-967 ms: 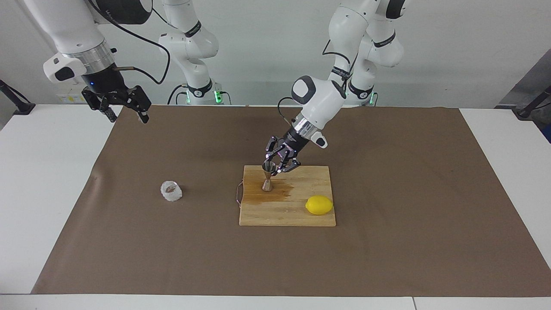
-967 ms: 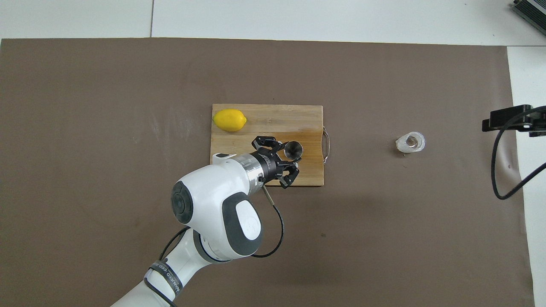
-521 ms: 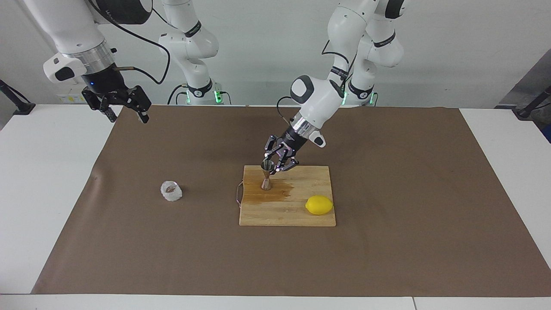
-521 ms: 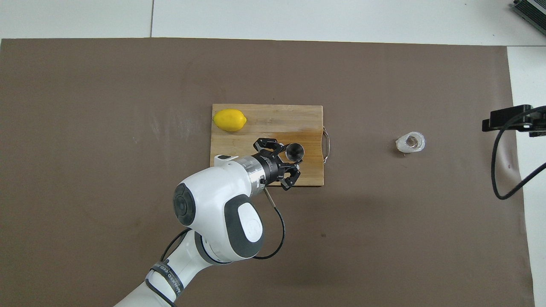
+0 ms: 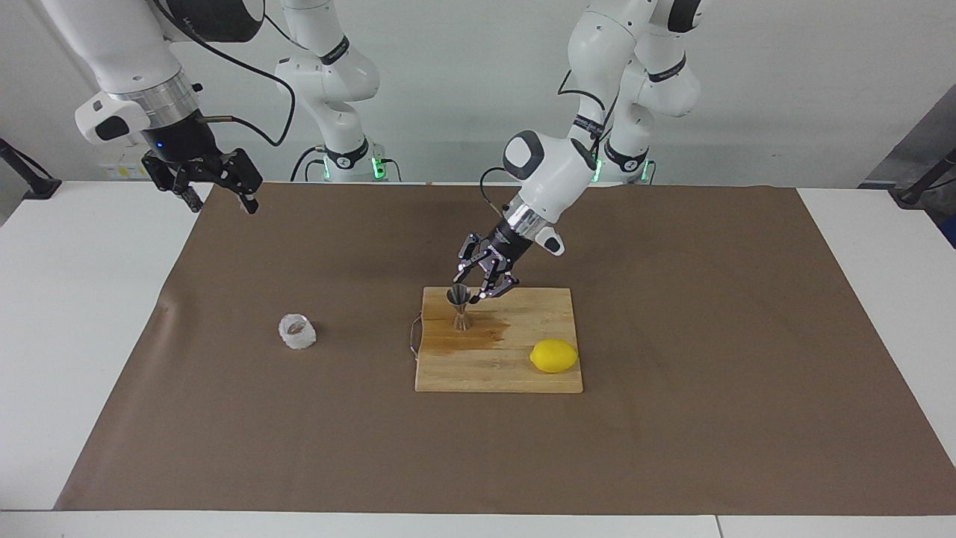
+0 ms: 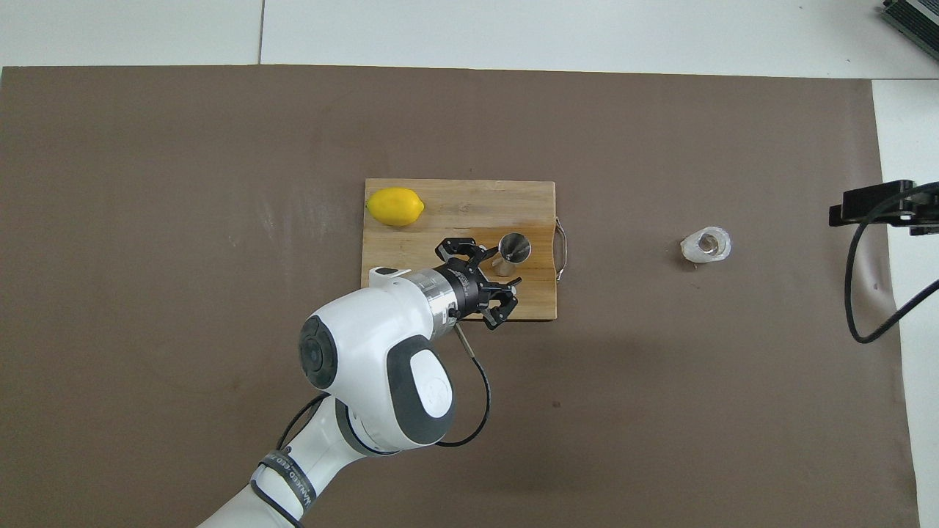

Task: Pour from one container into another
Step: 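Open the left gripper to release the metal cup on the board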

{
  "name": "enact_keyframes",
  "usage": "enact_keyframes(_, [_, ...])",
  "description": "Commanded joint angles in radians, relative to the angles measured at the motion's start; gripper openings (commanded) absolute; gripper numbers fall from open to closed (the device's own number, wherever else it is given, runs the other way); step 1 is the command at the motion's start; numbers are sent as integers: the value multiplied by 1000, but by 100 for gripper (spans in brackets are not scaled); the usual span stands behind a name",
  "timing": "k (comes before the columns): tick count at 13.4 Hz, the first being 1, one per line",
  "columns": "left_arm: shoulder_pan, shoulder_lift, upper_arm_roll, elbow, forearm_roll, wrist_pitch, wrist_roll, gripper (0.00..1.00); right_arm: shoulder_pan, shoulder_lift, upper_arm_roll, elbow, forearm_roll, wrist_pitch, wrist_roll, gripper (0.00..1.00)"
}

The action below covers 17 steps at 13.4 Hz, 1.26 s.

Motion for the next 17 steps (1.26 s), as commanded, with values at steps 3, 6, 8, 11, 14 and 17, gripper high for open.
enact_keyframes(3, [-13,-9,12,-11,17,17,-18,100,-3,-6,0,1,12,-11,21,100])
enact_keyframes(6, [-5,-18,12,-17,17,13,-18,100,-3,-13,2,-3,12,-66,12,100])
enact_keyframes(8, [-1,-50,11,-21,17,5,-18,100,10,-16,9,-2,17,-106,12,100])
enact_keyframes(11, [36,-98,14,-21,17,-30,-19,100,-4,-42,14,-34,18,-96,-180,100])
enact_keyframes(14, [129,-155,23,-17,78,-163,-18,100,-25,-52,8,-78,22,-79,-589,100])
enact_keyframes(17, [244,-156,23,52,321,-413,-26,100,-53,-50,8,-165,22,96,-993,100])
